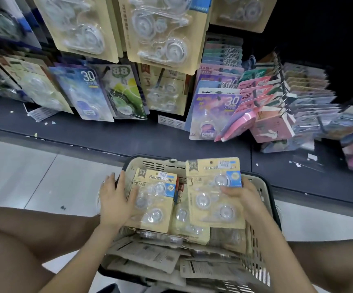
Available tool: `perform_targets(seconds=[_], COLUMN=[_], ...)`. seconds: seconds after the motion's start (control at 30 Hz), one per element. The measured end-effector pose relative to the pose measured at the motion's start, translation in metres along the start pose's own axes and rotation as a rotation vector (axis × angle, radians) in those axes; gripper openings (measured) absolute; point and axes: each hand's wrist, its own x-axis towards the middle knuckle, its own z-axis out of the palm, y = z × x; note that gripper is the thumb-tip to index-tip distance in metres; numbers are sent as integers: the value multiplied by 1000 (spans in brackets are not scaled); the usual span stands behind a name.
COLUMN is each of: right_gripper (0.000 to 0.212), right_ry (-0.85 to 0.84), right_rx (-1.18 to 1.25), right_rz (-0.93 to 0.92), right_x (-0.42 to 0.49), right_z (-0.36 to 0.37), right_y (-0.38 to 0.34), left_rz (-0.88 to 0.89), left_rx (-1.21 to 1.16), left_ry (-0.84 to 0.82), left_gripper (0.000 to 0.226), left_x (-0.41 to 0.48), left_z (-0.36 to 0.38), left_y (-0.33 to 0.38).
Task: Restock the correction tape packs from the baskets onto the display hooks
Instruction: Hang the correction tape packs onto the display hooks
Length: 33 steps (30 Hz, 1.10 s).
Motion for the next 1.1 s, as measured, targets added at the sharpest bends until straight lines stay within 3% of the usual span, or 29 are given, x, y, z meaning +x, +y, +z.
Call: perform_targets(seconds=[0.07, 0.17, 0.23, 0.4, 0.5, 0.63, 0.83, 0.97, 1.1], right_gripper=[46, 55, 47, 41, 38, 44, 8, 18, 42], right_ry=[-102, -226, -279, -365, -464, -494, -445, -441, -450], right_rx=[111, 156, 94, -152, -582, -1076, -1046, -972, -854], right_rz=[-27, -28, -27, 44, 18, 26, -77, -146, -171], right_x=[-10, -21, -27, -28, -27, -20, -14, -13, -13], right_z=[18, 59, 83, 89, 81, 81, 83, 70, 46], right_y=[-11, -7, 3, 27, 60, 104, 125, 100, 32], left_rz=[-12, -68, -98, -236, -273, -318, -309, -302, -271], left_rx=[-295, -925, -1061, -936, -918, -905, -908, -904, -905], left_ry=[-34, -269, -300, -69, 102, 202, 216, 220, 226], left_gripper=[76, 65, 56, 41, 40, 45, 41, 41, 42], left_x=[-7, -24, -32, -25, -17, -13, -17, -18, -13], left_z=[-15, -39, -42, -60, -73, -81, -80, -88, -109], left_y=[31, 75, 78, 57, 39, 19, 18, 20, 26])
